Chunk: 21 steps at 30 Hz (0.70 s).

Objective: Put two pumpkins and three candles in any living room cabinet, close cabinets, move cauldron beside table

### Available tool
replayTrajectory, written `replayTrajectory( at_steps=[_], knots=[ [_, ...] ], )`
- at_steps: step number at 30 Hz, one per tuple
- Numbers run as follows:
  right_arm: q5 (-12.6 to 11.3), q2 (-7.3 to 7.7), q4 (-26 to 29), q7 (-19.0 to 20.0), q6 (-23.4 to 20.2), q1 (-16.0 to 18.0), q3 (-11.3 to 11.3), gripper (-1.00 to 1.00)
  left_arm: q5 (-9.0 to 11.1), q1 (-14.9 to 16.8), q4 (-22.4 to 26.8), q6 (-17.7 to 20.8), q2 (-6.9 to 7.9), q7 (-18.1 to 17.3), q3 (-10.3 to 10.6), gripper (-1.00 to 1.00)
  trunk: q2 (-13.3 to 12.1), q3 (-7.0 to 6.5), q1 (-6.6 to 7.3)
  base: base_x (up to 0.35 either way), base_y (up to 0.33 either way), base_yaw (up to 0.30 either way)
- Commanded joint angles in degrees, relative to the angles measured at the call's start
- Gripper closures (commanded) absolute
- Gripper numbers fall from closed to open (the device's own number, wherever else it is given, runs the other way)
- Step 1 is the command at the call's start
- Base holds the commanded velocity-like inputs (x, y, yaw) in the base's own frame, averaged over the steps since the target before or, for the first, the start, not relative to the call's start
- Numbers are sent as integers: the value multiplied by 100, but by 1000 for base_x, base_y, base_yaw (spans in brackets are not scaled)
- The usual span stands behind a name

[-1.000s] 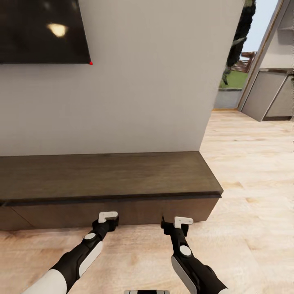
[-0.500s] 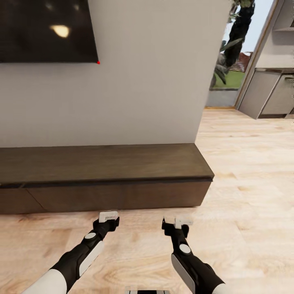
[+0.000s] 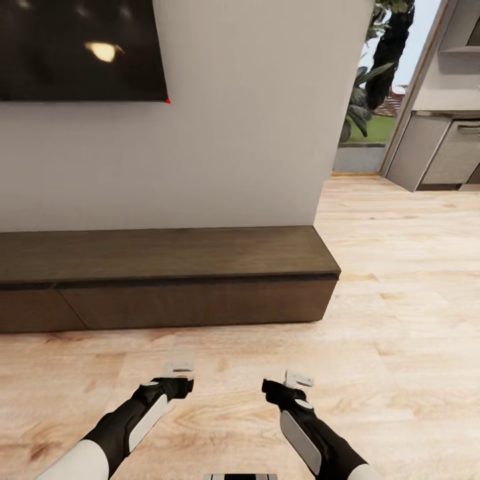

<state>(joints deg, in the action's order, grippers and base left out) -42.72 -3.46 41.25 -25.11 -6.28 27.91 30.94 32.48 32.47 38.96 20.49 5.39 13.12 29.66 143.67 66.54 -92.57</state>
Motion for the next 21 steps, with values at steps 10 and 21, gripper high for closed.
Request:
replayTrajectory(
  at_steps=[10, 21],
  knots=[
    [-185, 5, -4, -34, -350, -67, 42, -100, 460, 5, -490, 668, -14, 56, 44, -100, -6, -128, 17, -5, 0, 0],
    [-202, 10, -194, -23, -348, -63, 42, -100, 523, 5, -891, 663, -83, 40, 40, -100, -20, -372, 45, 0, 0, 0]
  ],
)
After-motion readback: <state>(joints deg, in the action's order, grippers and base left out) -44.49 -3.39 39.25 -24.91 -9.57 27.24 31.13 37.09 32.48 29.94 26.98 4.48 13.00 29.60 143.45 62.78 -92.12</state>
